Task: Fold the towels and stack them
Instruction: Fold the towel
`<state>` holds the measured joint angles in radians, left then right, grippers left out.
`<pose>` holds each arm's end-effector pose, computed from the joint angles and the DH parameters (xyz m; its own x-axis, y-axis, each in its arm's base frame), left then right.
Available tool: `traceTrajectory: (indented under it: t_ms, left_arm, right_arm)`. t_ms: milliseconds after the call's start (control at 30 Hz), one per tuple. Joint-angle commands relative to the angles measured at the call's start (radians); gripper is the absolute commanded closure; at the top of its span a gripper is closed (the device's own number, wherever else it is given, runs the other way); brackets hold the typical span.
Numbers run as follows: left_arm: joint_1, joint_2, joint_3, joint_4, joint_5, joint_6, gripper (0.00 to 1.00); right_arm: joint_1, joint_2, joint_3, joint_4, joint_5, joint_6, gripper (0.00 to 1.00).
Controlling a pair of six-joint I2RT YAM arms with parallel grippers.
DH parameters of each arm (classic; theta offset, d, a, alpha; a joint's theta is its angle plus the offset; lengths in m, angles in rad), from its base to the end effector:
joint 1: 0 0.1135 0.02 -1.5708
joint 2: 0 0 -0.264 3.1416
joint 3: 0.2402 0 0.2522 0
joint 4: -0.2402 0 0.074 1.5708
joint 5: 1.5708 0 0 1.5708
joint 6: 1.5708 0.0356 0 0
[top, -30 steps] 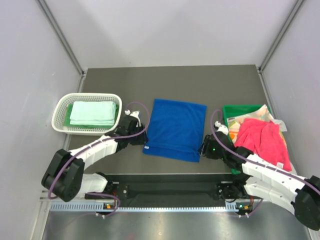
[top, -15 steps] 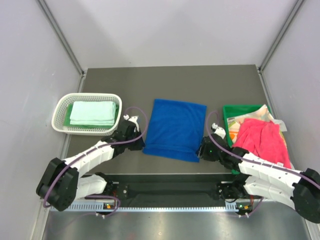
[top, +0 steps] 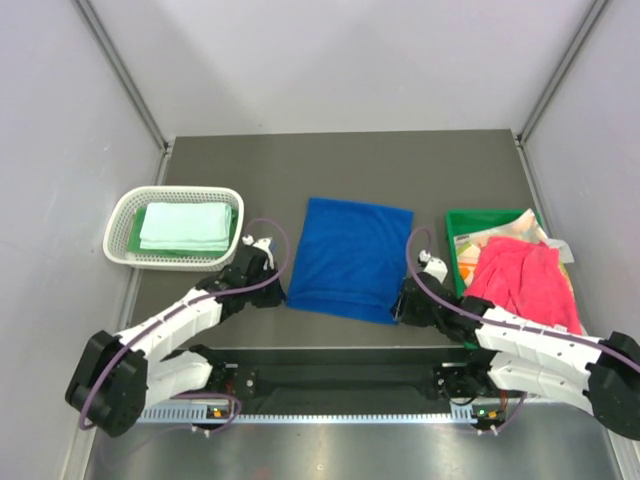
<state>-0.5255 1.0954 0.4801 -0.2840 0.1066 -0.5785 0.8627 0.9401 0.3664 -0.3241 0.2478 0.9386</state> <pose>0.1728 -0.1046 0.1702 -0.8711 -0.1233 -0.4754 0.0953 0.9071 -0.4099 0.1174 0.1237 0.1593 -0.8144 0.2514 -0.5231 0.0339 0.9204 0.3895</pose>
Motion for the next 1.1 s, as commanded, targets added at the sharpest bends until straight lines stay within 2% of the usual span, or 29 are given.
traceTrajectory:
  t_ms: [0, 167, 233, 500, 567, 733, 900, 1067]
  left_arm:
    - [-0.004, -0.077, 0.021, -0.053, 0.016, -0.023, 1.0]
    - [-0.005, -0.15, 0.093, -0.112, 0.002, -0.023, 1.0]
    - [-0.005, -0.143, 0.13, -0.103, -0.016, -0.017, 0.97]
    - [-0.005, 0.087, 0.173, 0.115, 0.027, -0.032, 0.88]
    - [-0.017, 0.13, 0.176, 0.167, 0.057, -0.034, 0.89]
    - [-0.057, 0.208, 0.157, 0.181, 0.061, -0.03, 0.9]
    - [-0.067, 0.164, 0.097, 0.152, 0.055, -0.041, 0.97]
    - [-0.065, 0.116, 0.066, 0.112, 0.041, -0.034, 1.0]
  right_arm:
    - [0.025, -0.04, 0.039, -0.024, 0.044, 0.02, 0.64]
    - [0.03, -0.031, 0.051, -0.046, 0.065, 0.02, 0.65]
    - [0.036, -0.011, 0.065, -0.036, 0.071, 0.014, 0.66]
    - [0.104, 0.101, 0.131, -0.035, 0.149, 0.011, 0.67]
    - [0.114, 0.132, 0.134, -0.032, 0.154, 0.009, 0.67]
    - [0.145, 0.196, 0.154, -0.026, 0.182, 0.003, 0.66]
    - [0.185, 0.262, 0.192, -0.047, 0.215, 0.005, 0.66]
    - [0.203, 0.264, 0.198, -0.073, 0.24, 0.019, 0.66]
